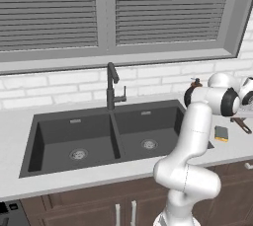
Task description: Pick the pan and sponge and place them into the sink. Then turn on the water.
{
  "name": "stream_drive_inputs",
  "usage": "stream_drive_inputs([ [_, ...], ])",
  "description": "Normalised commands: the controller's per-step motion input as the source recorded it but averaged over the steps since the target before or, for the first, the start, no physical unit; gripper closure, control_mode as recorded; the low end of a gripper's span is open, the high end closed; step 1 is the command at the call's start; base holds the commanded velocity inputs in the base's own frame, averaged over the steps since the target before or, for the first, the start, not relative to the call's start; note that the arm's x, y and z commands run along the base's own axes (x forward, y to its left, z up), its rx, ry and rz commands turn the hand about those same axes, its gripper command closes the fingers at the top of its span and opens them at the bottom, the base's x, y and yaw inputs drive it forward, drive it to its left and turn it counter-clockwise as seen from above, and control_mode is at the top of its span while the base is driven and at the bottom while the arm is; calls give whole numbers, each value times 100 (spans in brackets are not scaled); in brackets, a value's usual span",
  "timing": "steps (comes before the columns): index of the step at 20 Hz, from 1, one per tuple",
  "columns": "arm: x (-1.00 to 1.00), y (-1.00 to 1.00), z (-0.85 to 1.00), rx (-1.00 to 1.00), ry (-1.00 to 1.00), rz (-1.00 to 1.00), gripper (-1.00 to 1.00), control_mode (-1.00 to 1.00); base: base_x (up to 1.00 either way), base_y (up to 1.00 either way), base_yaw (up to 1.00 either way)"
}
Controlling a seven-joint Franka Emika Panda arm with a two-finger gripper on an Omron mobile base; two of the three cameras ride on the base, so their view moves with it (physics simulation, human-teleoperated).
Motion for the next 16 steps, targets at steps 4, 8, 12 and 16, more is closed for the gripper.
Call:
stream_drive_inputs([
  [4,0,3,0,0,0,5,100,-100,0,0,0],
  [8,-5,13,3,0,-1,13,100,-100,0,0,0],
  [12,-13,2,30,0,-6,15,100,-100,0,0,0],
  [16,-23,0,54,3,-10,13,100,-100,0,0,0],
])
